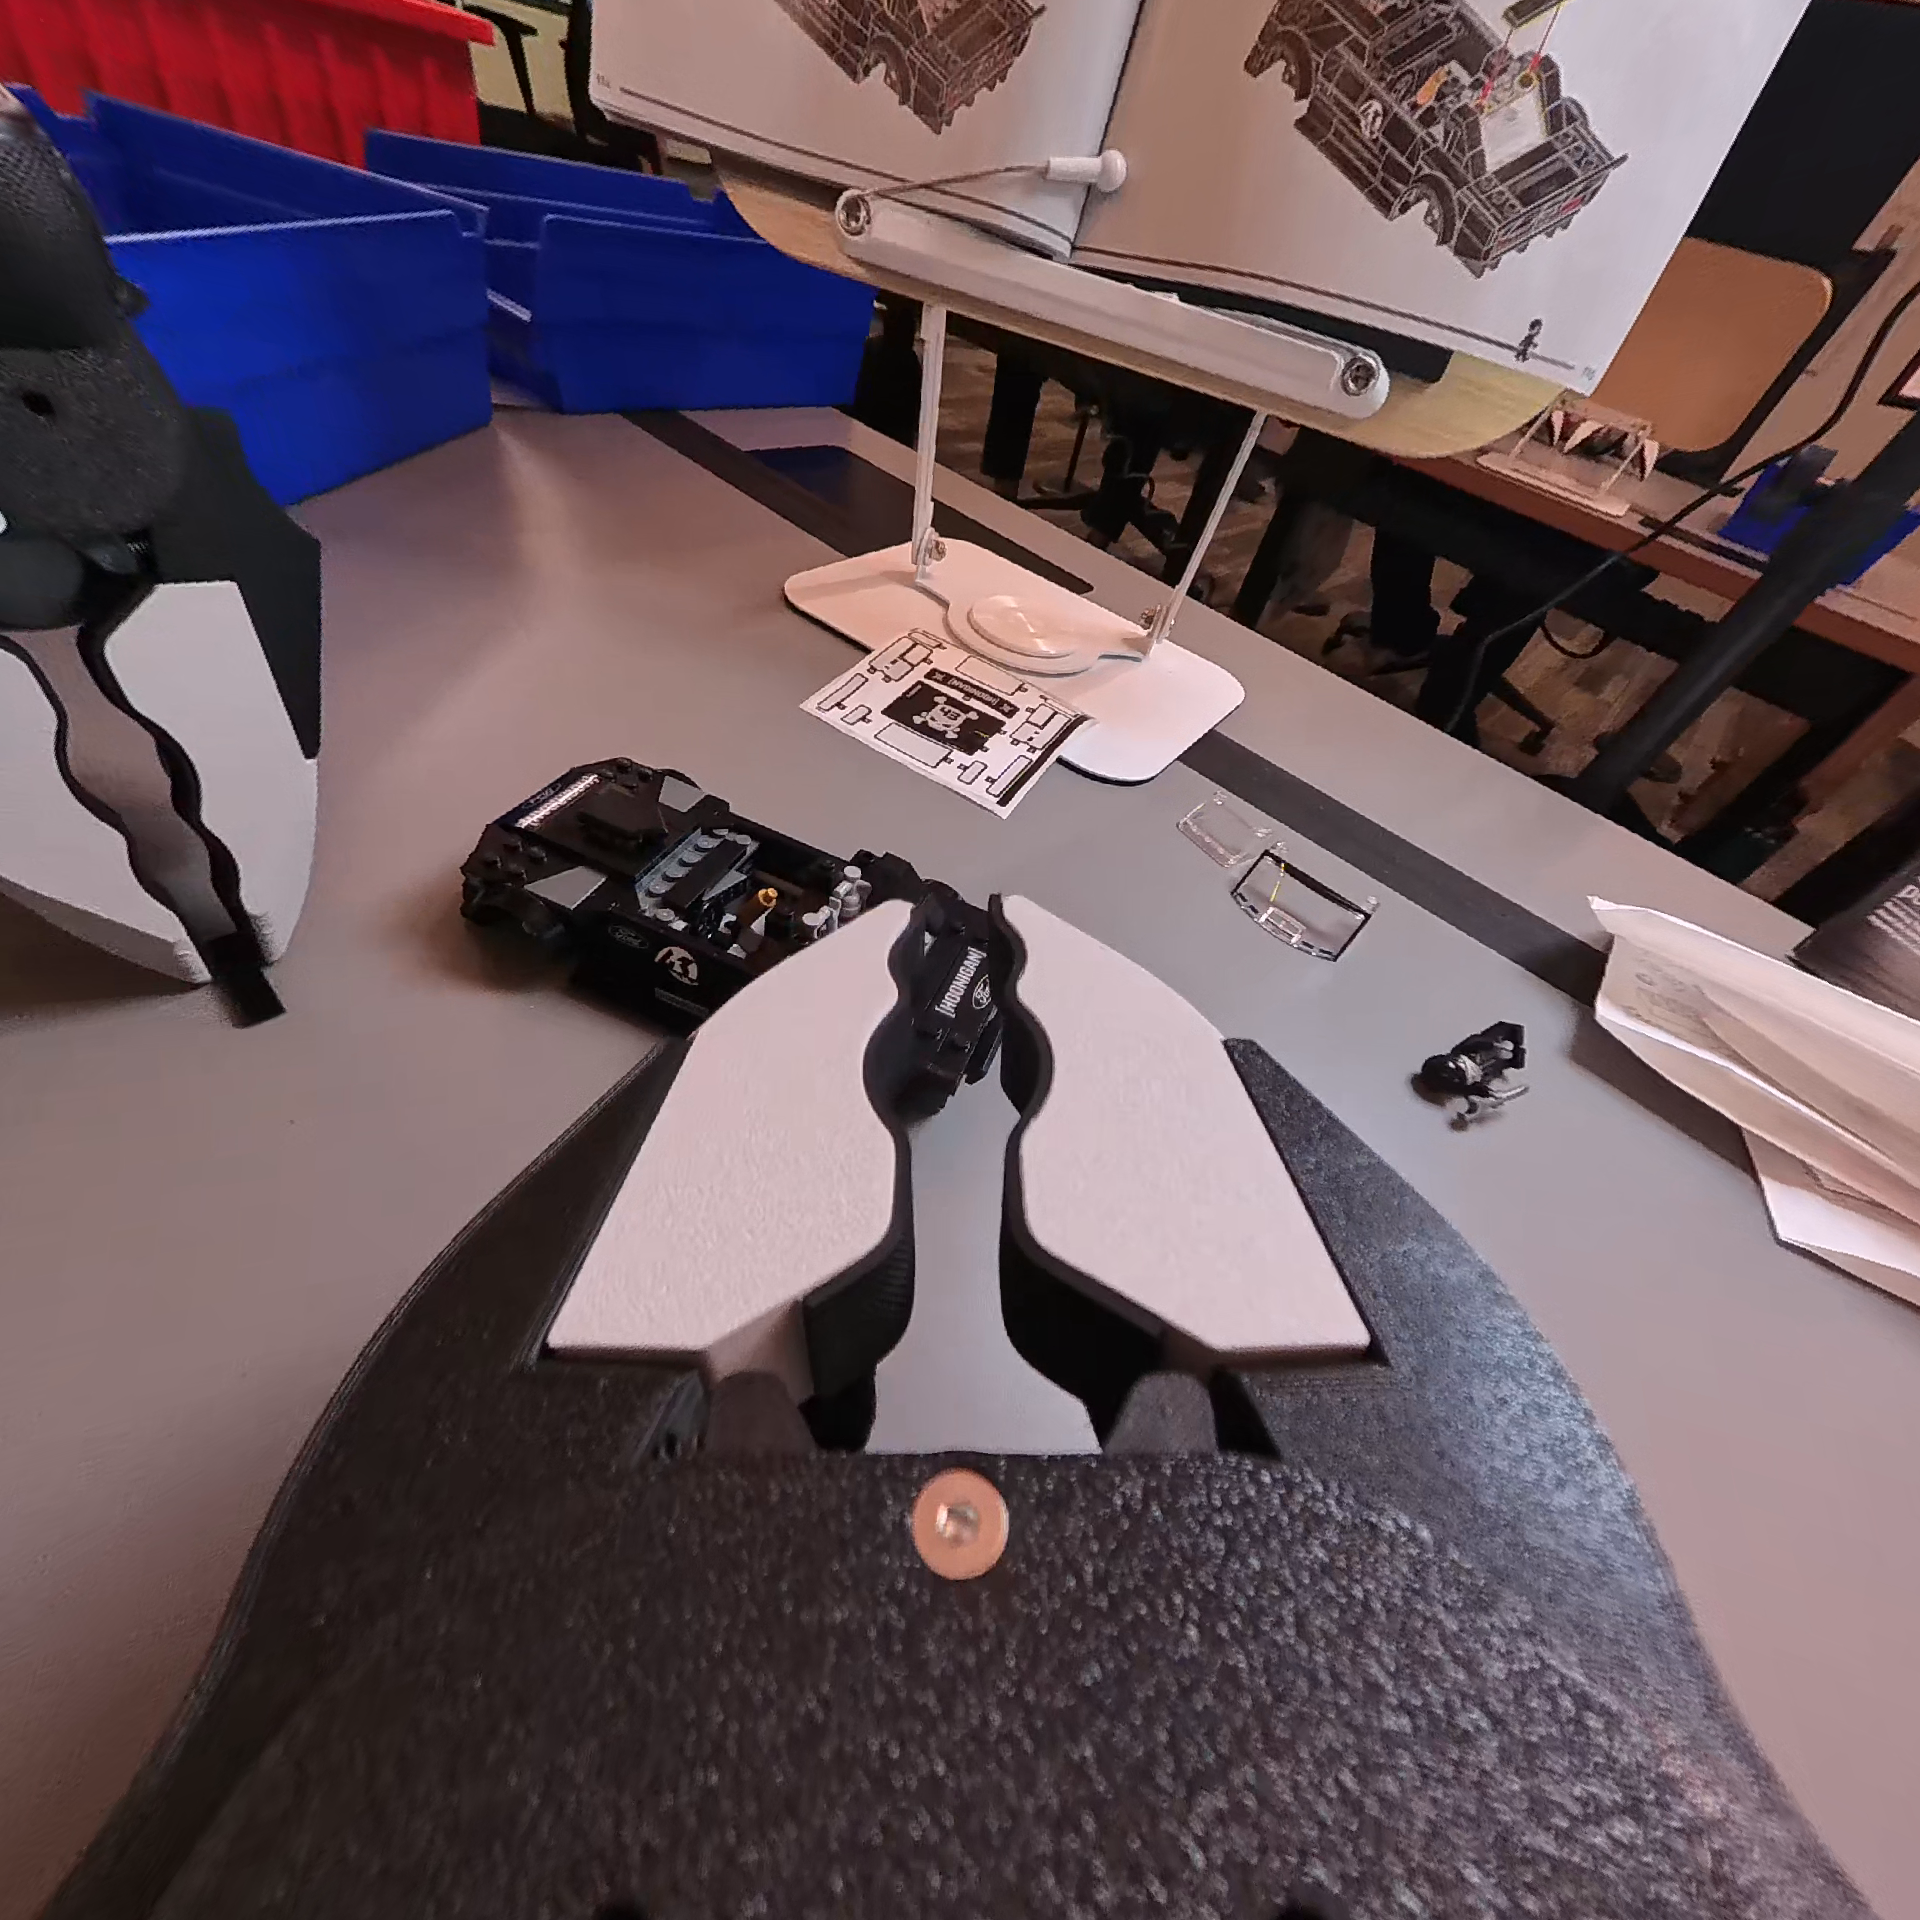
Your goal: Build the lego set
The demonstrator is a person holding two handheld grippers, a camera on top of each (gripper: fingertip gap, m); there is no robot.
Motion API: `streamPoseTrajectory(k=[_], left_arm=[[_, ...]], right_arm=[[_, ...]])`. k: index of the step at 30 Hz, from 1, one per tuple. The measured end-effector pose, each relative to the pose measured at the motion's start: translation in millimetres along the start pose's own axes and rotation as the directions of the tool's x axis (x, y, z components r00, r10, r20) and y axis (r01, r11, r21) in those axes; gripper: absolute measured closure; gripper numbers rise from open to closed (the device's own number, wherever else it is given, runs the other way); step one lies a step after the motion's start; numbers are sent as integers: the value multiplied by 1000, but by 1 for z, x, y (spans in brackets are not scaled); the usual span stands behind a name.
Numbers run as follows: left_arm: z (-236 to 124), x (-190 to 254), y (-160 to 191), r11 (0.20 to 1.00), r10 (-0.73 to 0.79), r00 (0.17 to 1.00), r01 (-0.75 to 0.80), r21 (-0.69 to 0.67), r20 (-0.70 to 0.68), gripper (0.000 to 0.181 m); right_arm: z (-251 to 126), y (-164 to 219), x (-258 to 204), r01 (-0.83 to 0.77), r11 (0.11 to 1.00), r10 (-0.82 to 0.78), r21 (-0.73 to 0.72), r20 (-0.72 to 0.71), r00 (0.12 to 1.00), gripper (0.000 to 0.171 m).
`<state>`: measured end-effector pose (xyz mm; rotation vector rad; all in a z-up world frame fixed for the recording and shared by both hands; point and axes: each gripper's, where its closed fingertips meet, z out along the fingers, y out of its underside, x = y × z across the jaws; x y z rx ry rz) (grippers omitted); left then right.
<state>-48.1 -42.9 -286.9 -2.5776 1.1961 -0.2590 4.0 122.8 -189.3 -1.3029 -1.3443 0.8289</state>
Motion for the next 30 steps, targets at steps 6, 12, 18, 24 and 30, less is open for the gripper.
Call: streamPoseTrajectory(k=[6,12,18,24,30], left_arm=[[-1,4,-2,999,-6,1000,6,43,-5,166],[-13,1,-8,986,-58,998,57,156,1,152],[-63,-42,-39,799,-296,952,200,567,81,141],[-53,-87,-32,673,-497,858,288,681,128,122],[-17,-83,-29,751,-449,880,279,599,153,101]], right_arm=[[2,5,0,-3,1000,3,-18,-4,1000,160],[4,8,-1,-1,1000,1,-29,-5,1000,160],[4,8,1,-17,999,17,-29,-7,1000,159],[8,15,0,-76,995,78,-63,15,997,149],[9,18,0,-58,996,59,-73,16,998,145]])
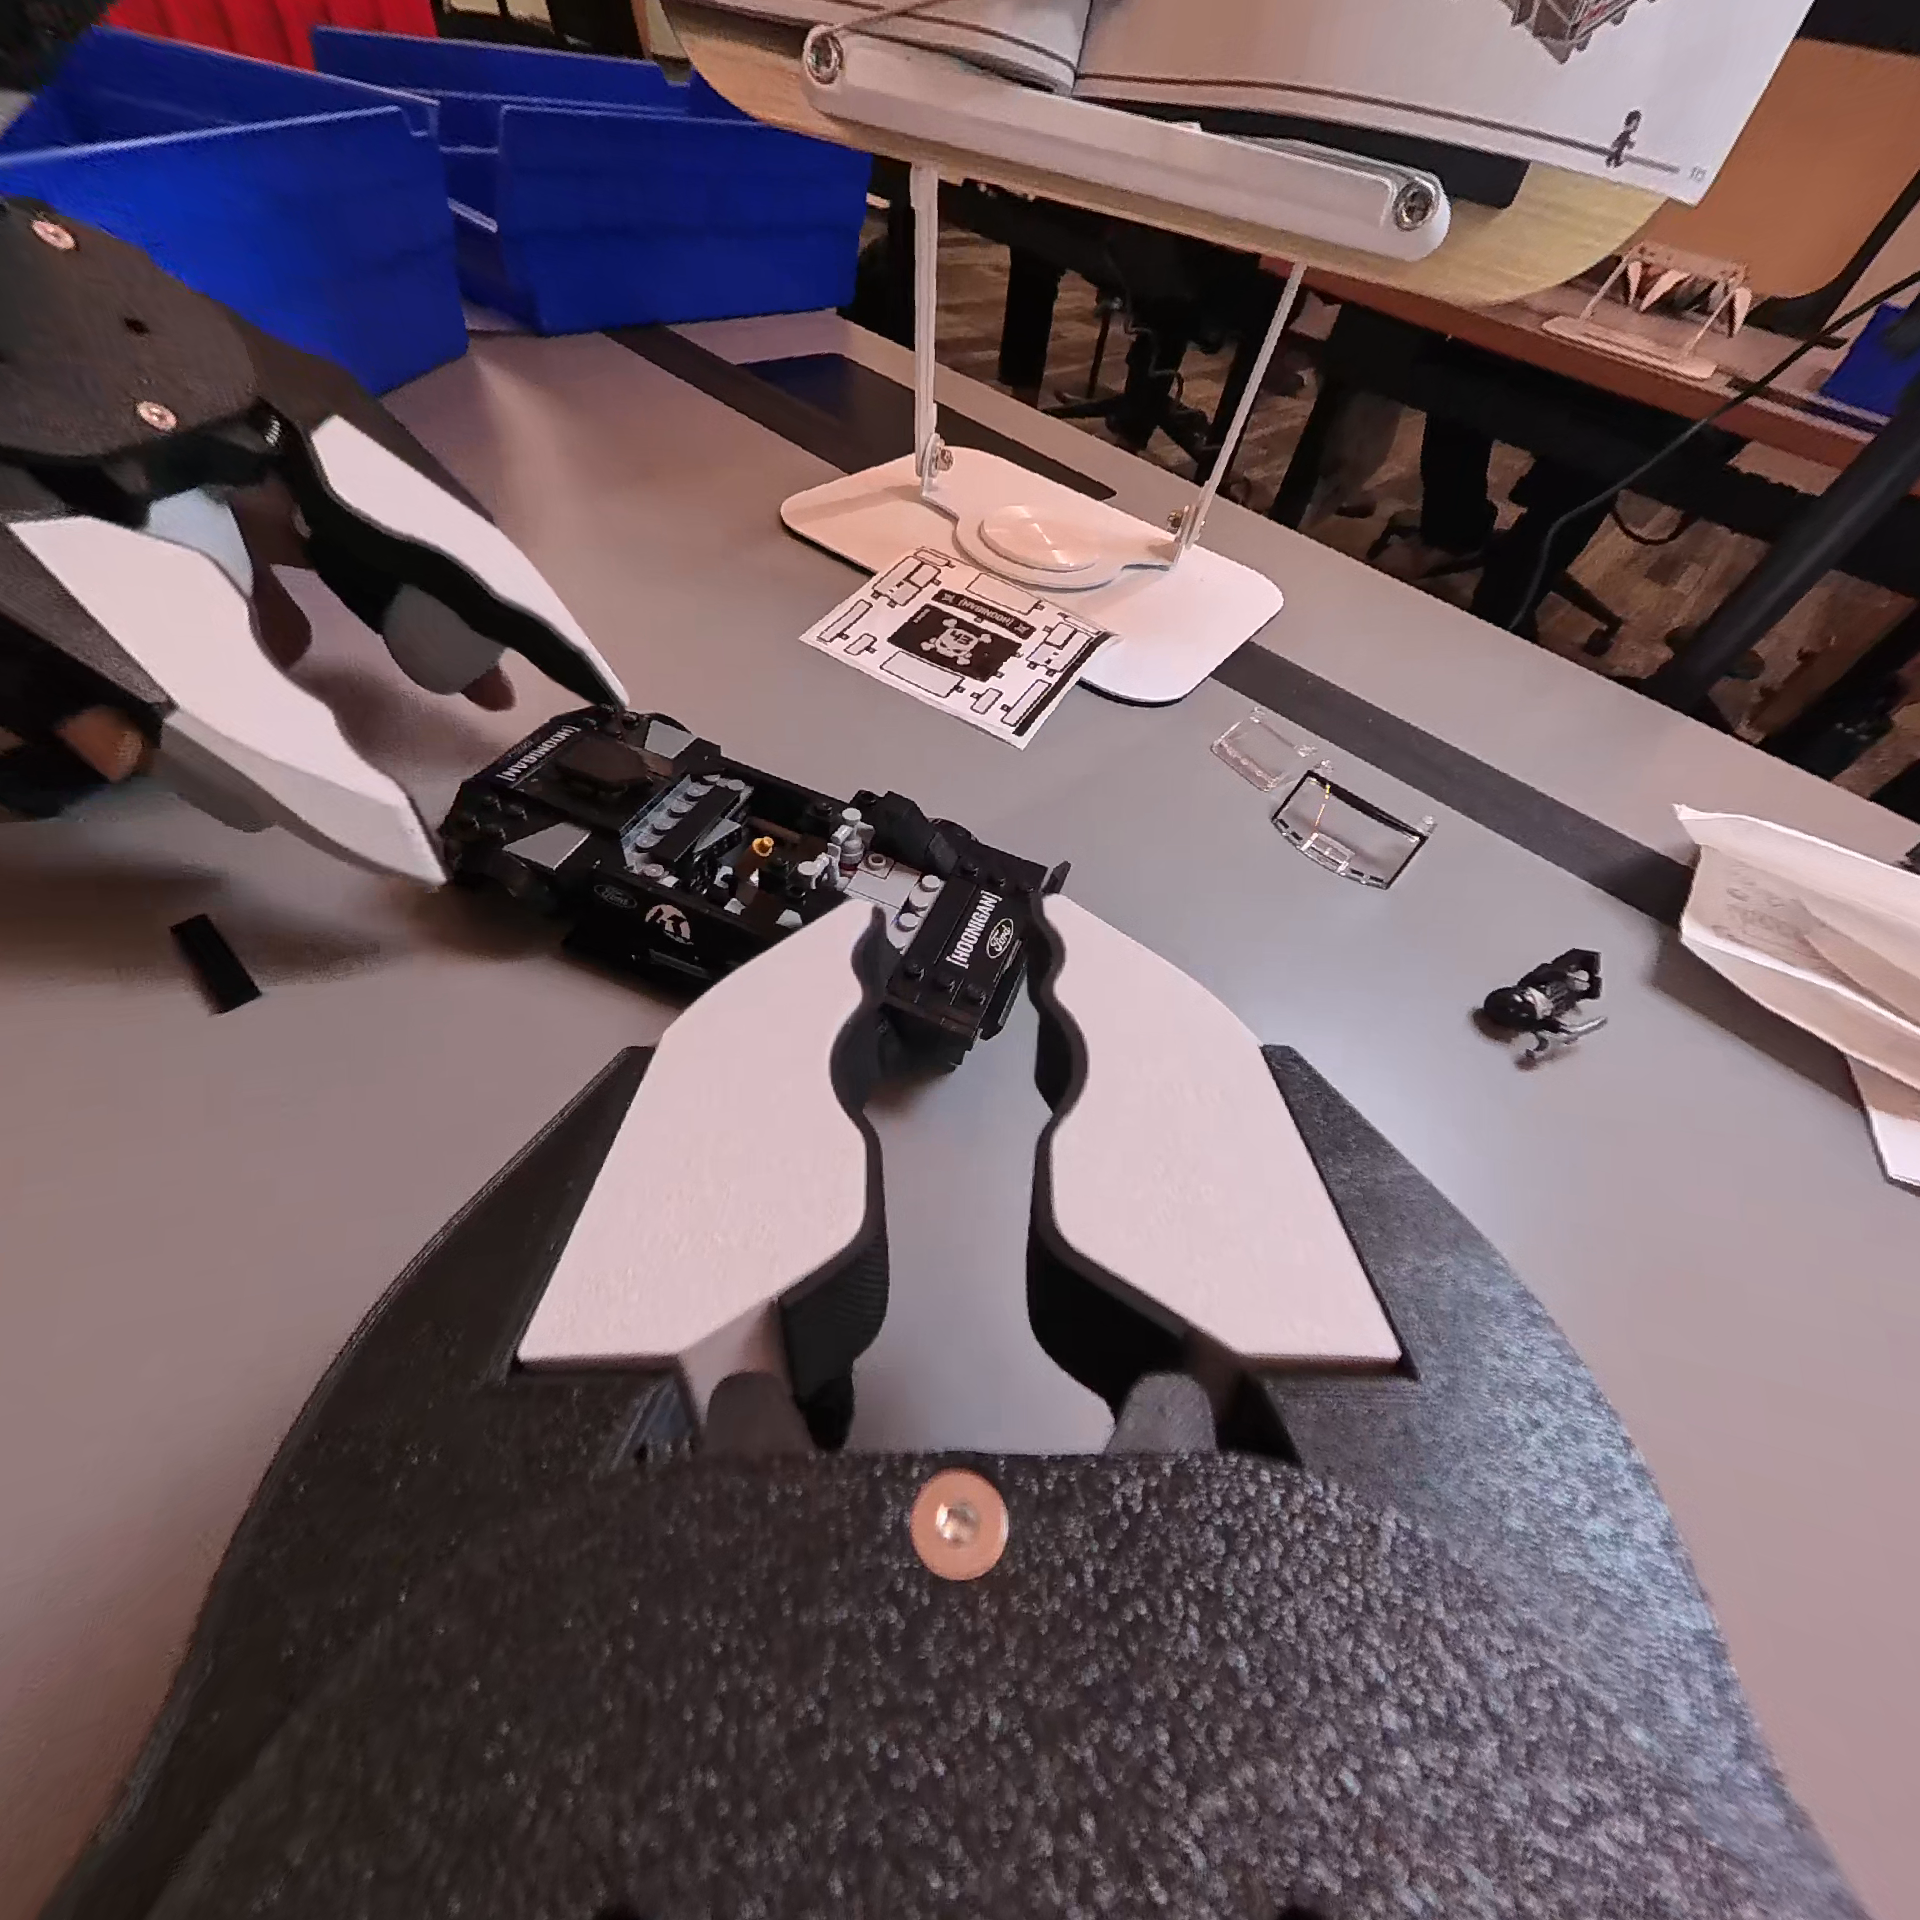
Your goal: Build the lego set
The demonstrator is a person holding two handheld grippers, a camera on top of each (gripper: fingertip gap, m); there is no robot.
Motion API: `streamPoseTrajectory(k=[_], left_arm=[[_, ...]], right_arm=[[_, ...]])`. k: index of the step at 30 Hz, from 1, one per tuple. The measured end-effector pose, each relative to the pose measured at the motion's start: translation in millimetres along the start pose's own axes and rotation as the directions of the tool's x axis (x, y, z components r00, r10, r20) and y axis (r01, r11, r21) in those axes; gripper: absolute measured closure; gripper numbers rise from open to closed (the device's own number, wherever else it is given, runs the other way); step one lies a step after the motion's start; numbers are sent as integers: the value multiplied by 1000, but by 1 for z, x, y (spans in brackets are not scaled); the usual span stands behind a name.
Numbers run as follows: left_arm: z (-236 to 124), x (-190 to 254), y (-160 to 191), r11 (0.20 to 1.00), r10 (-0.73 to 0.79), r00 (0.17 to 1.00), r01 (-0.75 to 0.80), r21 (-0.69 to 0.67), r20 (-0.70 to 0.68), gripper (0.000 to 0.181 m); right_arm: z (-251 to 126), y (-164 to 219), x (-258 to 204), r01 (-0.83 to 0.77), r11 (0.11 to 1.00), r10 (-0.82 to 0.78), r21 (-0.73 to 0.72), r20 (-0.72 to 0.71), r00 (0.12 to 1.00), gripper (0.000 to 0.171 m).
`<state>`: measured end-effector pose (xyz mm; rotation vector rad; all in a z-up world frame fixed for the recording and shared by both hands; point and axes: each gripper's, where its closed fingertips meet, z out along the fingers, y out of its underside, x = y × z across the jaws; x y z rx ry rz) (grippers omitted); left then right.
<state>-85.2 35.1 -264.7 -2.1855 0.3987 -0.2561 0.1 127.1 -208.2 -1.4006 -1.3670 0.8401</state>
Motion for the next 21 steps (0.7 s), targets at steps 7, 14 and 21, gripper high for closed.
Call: streamPoseTrajectory(k=[7,14,21], left_arm=[[3,-3,0,1000,29,999,-29,9,19,105],[-2,-1,4,998,59,998,-59,6,12,107],[-14,-8,5,998,29,1000,-29,54,10,109]], right_arm=[[5,5,3,-31,999,32,-17,13,999,146],[29,-18,38,39,999,-39,-12,-9,999,145],[89,-1,82,99,970,-56,-221,194,979,135]])
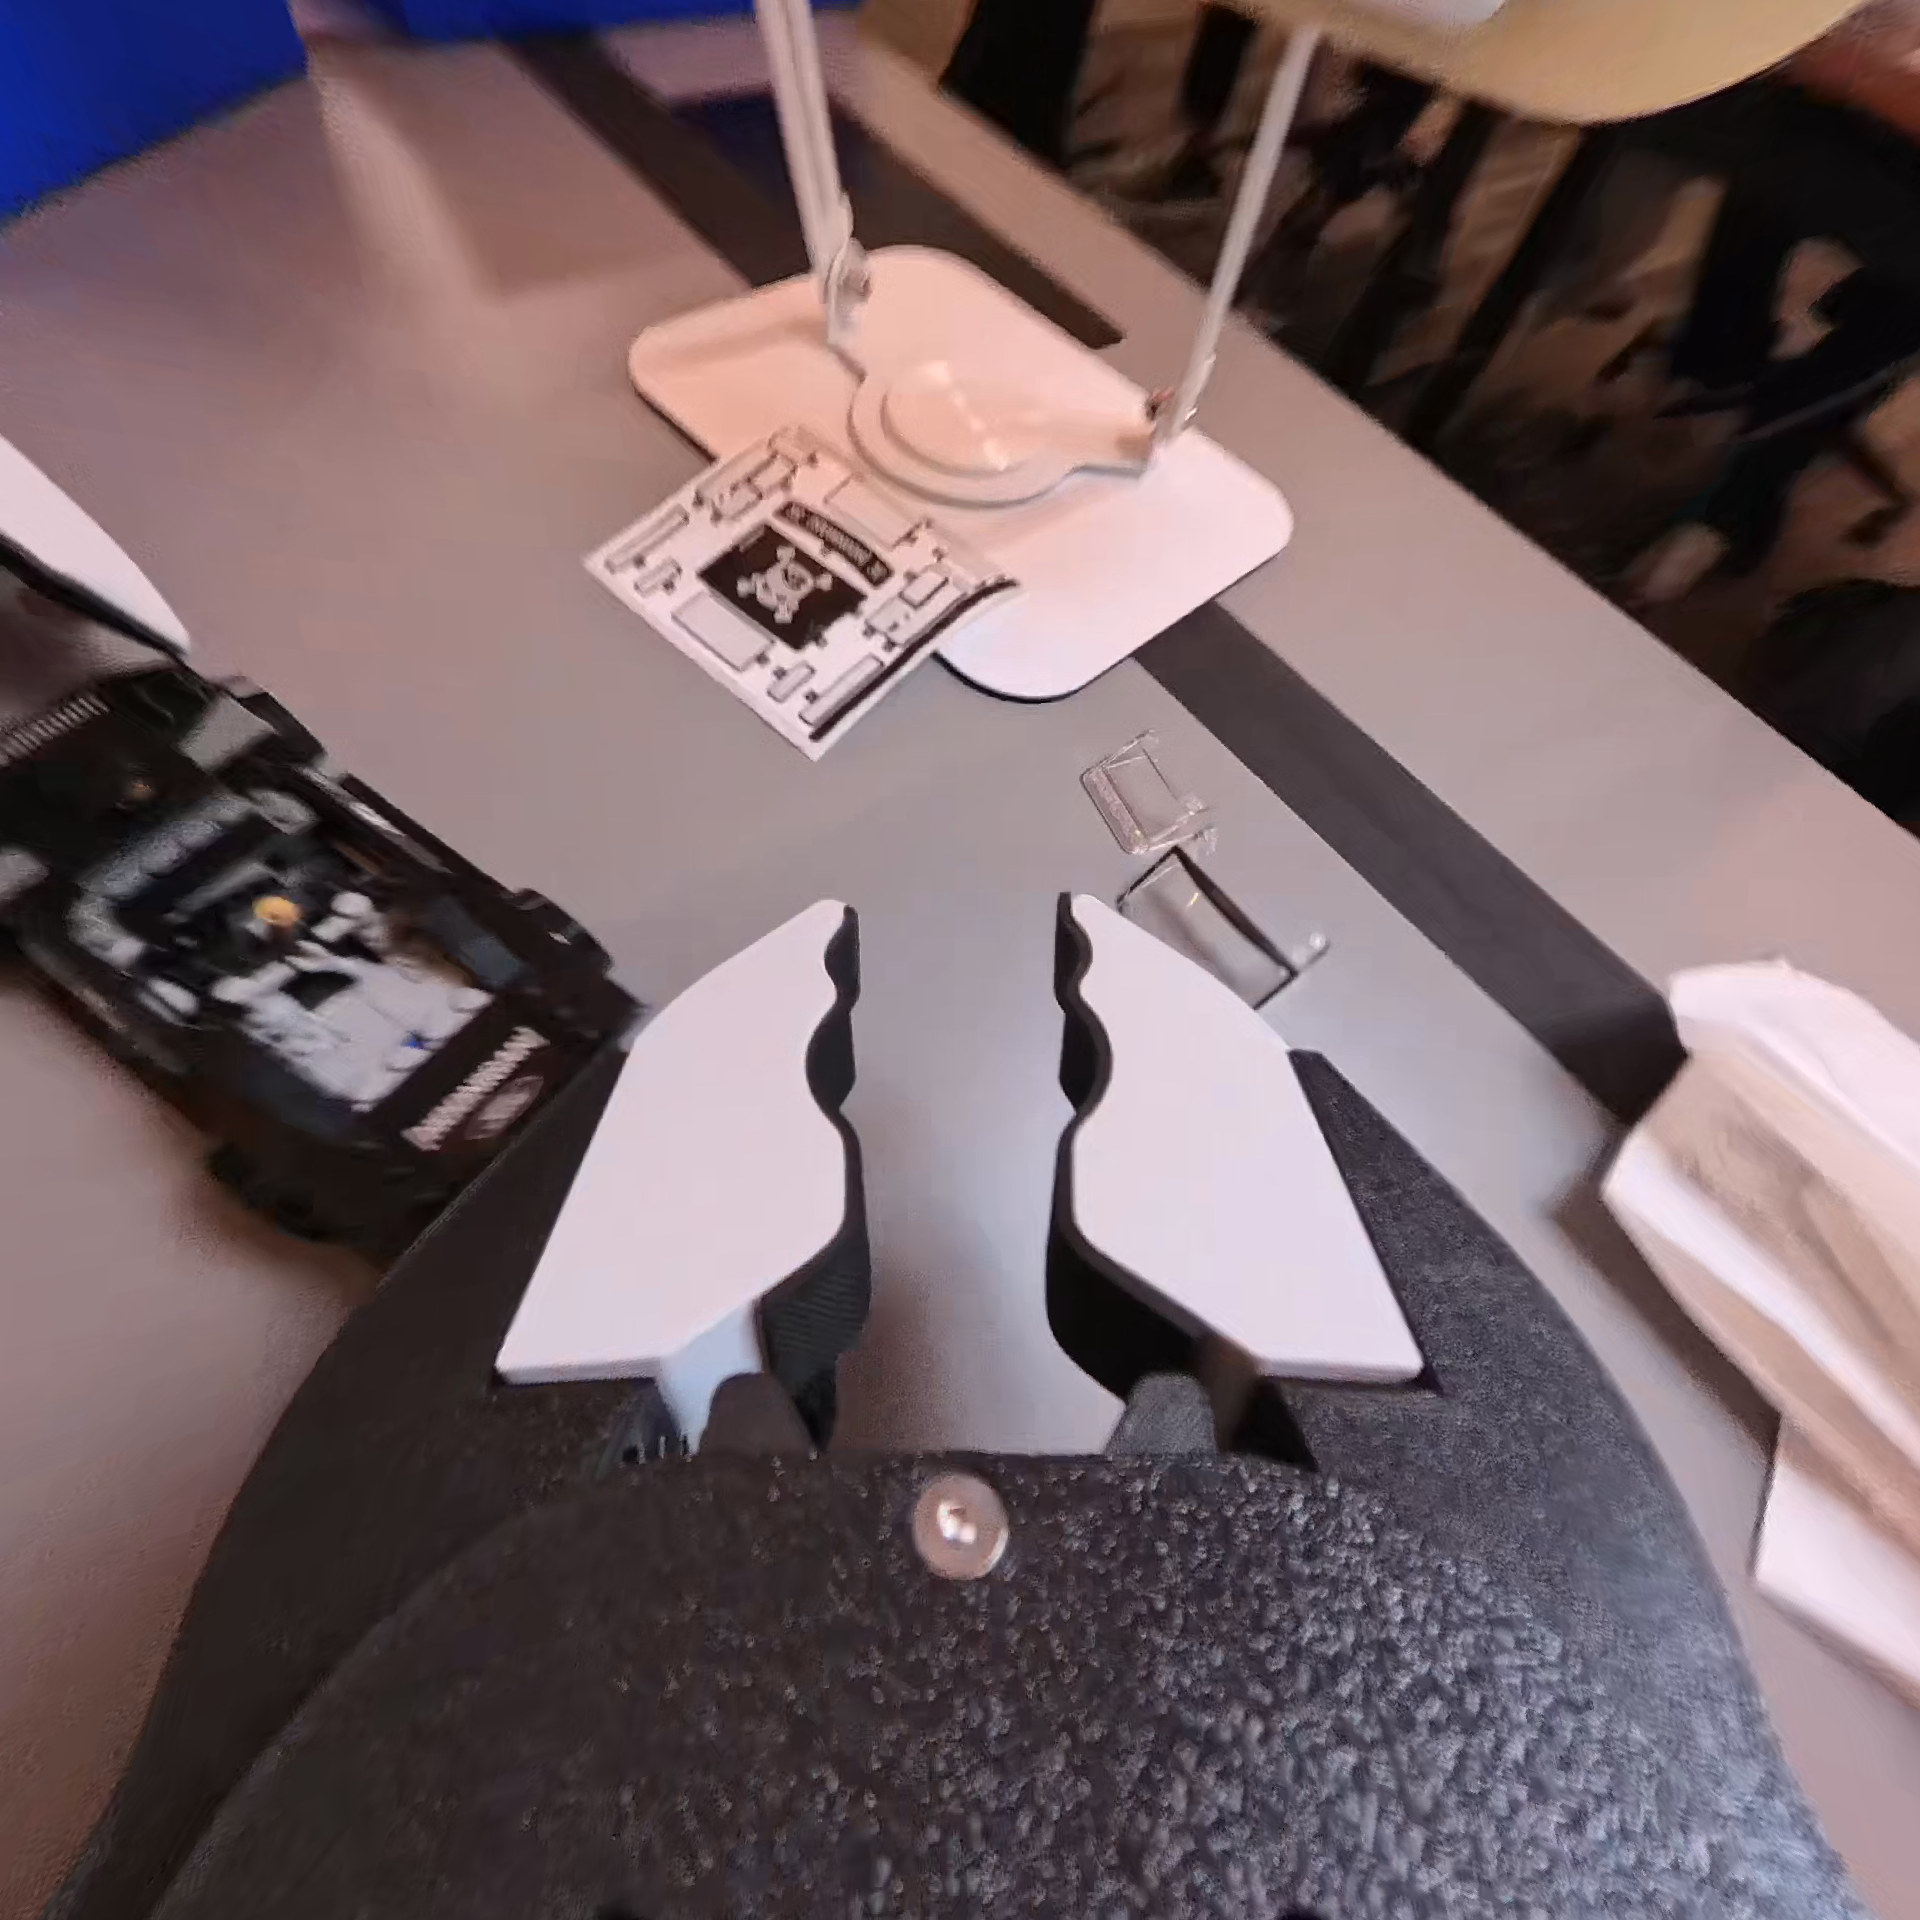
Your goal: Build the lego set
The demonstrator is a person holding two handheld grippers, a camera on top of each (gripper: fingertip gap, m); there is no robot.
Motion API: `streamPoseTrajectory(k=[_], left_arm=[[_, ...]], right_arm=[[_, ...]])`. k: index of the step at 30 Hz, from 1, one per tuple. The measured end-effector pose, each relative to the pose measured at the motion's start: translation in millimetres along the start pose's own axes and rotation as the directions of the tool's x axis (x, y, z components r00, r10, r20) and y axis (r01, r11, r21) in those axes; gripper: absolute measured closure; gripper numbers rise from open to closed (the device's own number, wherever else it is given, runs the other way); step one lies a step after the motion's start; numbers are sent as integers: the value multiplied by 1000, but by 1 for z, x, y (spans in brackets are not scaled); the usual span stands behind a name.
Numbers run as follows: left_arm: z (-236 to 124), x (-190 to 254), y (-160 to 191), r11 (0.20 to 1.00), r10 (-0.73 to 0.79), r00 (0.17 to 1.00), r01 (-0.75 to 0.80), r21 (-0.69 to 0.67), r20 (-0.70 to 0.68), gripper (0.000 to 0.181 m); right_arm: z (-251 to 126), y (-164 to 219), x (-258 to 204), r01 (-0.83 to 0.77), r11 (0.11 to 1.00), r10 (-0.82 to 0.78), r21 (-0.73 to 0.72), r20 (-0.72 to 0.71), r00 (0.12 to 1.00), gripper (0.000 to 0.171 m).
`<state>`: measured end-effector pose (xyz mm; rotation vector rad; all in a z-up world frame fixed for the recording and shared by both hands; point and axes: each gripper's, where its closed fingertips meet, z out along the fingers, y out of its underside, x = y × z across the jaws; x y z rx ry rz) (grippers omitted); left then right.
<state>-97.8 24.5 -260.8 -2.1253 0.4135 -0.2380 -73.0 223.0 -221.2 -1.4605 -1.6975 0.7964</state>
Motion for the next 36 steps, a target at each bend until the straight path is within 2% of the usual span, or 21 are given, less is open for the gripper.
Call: streamPoseTrajectory(k=[3,8,12,18,21,24,30,36], left_arm=[[-1,-2,0,1000,-4,1000,4,4,3,109],[-1,-1,2,1000,16,1000,-16,5,5,110],[0,0,4,1000,9,1000,-10,-6,-7,111],[0,0,4,1000,8,1000,-8,-7,-10,111],[0,0,4,1000,6,1000,-6,-8,-9,113],[-1,-3,4,1000,7,1000,-7,-5,6,114],[-4,-16,6,1000,-1,999,2,-8,53,116],[-12,-48,15,999,-13,976,22,-36,219,123]], right_arm=[[32,1,26,123,987,-117,-104,64,991,129],[76,5,42,178,959,-130,-222,216,968,127],[93,12,45,235,924,-145,-302,292,945,139],[98,16,40,330,872,-200,-361,352,914,157],[88,5,30,341,886,-217,-315,370,904,169],[68,-1,7,360,898,-241,-252,404,882,169],[23,15,-29,361,906,-225,-222,469,854,170],[-35,42,-68,369,897,-152,-242,615,774,170]])
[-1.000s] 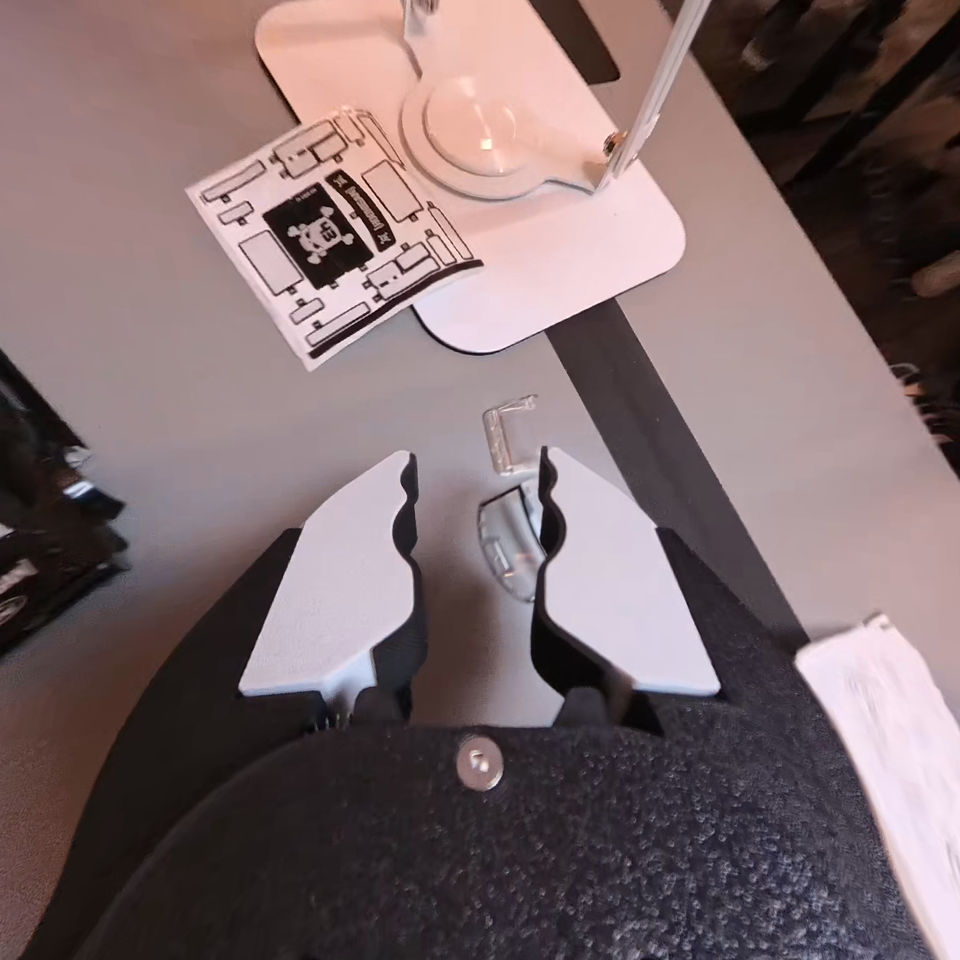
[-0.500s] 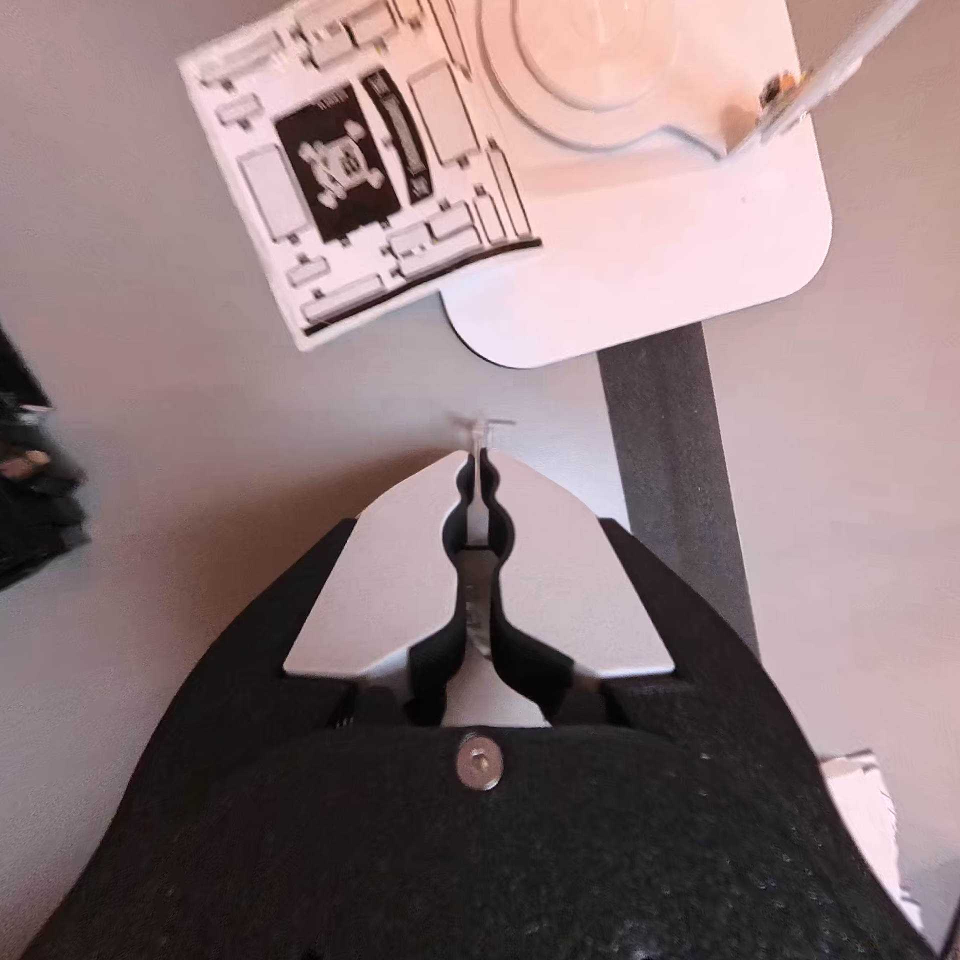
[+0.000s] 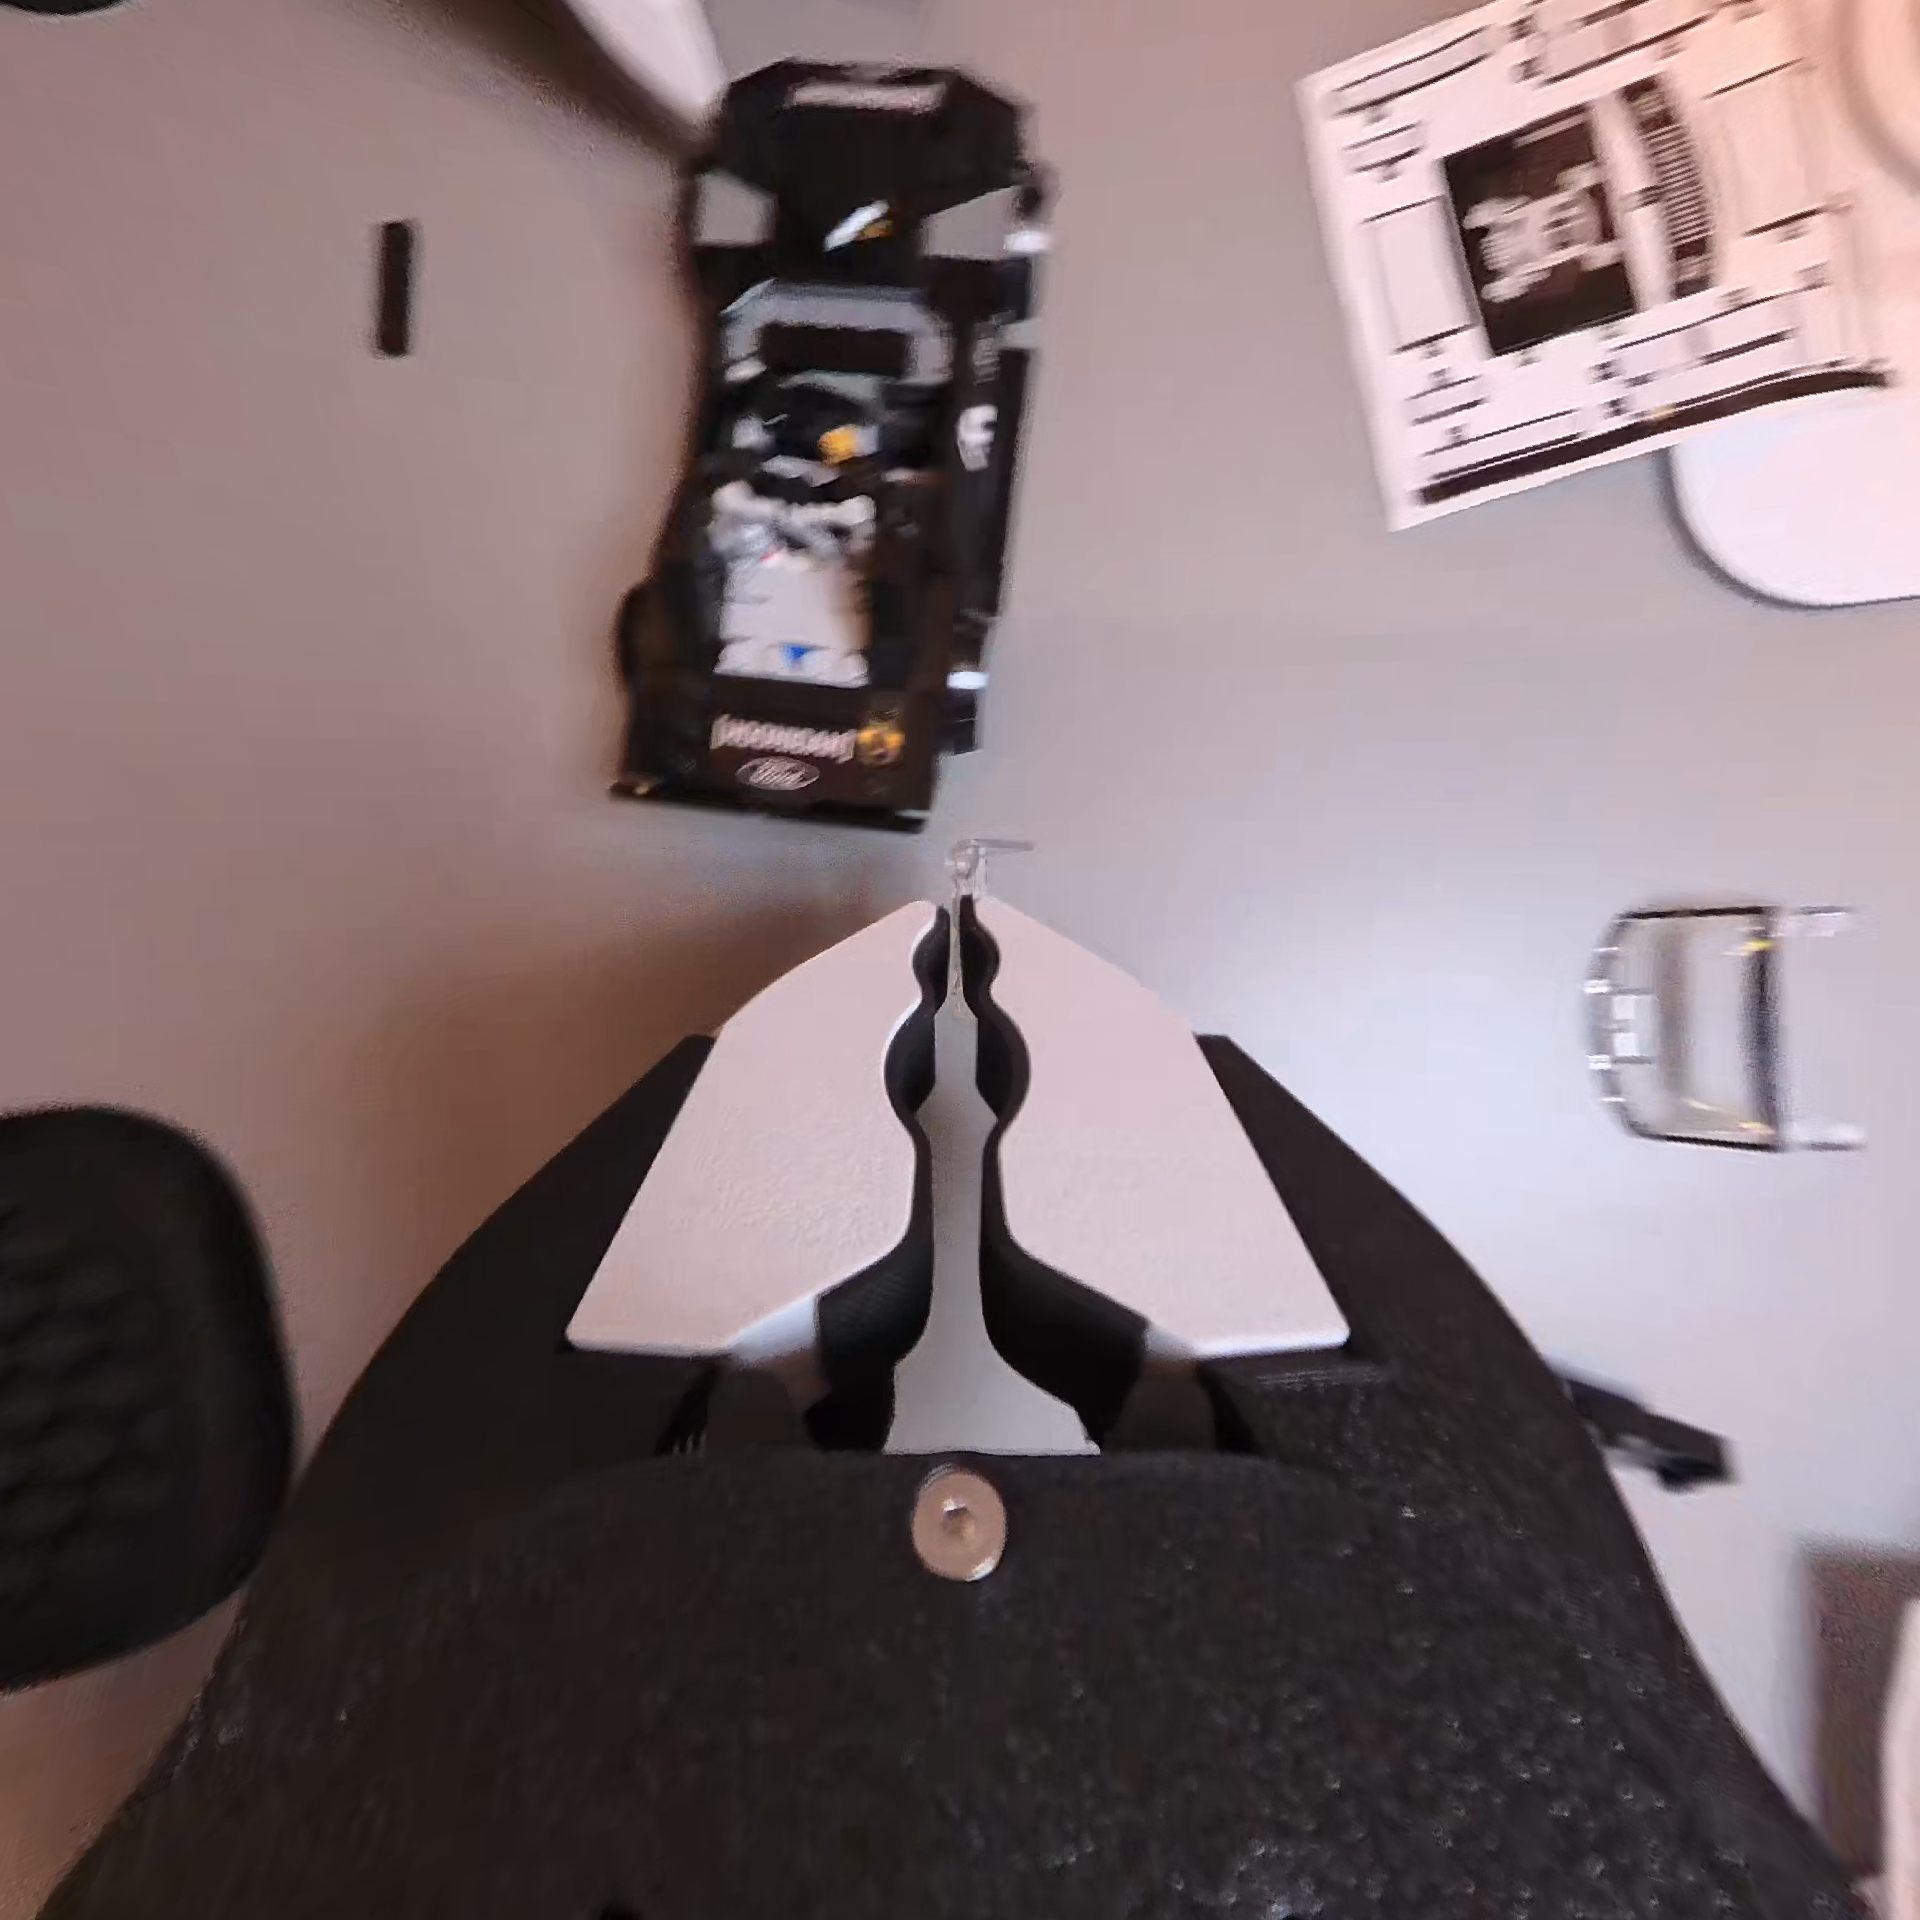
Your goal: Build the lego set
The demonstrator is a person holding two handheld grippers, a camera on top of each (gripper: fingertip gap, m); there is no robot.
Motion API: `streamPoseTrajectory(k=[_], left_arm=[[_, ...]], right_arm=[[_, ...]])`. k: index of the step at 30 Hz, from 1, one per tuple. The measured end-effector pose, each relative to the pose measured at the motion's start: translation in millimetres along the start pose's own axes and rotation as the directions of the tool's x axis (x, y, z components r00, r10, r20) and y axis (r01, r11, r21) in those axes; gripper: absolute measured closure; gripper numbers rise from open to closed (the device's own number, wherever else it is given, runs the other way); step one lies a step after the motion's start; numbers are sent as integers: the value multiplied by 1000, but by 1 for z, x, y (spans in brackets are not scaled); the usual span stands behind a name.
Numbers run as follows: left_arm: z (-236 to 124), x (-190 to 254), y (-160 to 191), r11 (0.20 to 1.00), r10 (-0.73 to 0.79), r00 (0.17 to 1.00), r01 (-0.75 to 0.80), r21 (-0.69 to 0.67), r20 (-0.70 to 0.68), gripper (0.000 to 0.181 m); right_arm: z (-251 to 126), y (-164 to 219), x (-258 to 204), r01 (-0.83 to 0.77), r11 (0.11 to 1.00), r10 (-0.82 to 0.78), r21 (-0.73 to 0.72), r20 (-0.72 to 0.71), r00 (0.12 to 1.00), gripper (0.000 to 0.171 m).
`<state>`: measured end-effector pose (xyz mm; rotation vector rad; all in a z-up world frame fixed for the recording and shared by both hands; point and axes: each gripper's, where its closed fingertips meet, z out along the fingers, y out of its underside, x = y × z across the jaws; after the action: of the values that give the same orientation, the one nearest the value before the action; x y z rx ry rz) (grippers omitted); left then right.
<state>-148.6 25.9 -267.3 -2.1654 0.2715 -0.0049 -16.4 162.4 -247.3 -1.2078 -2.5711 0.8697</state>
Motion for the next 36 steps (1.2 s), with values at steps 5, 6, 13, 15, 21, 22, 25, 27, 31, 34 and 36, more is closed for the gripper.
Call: streamPoseTrajectory(k=[5,6,13,15,21,22,25,27,31,34,36], left_arm=[[-3,-22,-2,999,-50,991,49,14,121,137],[-2,-16,-3,998,-61,994,60,15,86,139],[13,5,-8,997,69,997,-68,-39,18,158],[20,-2,-13,996,85,996,-84,-36,27,157],[49,-28,-22,993,103,994,-100,-61,45,153],[53,-30,-25,993,103,994,-100,-59,46,152],[58,-37,-34,996,83,995,-81,-32,56,152],[62,-39,-36,996,84,995,-83,-23,53,153],[66,-42,-43,995,104,993,-104,-3,57,152],[62,-41,-47,994,108,992,-109,16,72,151],[57,-36,-50,991,127,989,-129,30,75,152]], right_arm=[[0,-1,-36,36,998,-38,50,47,998,170],[-1,-6,-40,51,996,-54,69,46,997,169],[0,-34,-40,180,981,-182,77,24,983,169],[4,-38,-37,191,979,-195,74,50,980,170],[16,-46,-39,232,972,-234,32,139,962,170],[18,-47,-41,236,971,-237,23,157,959,170],[26,-48,-49,259,966,-249,-22,209,946,170],[31,-50,-54,261,964,-243,-44,247,938,170],[39,-56,-56,254,965,-227,-66,275,934,170],[41,-53,-56,256,961,-217,-106,290,932,169],[41,-52,-54,257,959,-212,-123,291,933,169]])
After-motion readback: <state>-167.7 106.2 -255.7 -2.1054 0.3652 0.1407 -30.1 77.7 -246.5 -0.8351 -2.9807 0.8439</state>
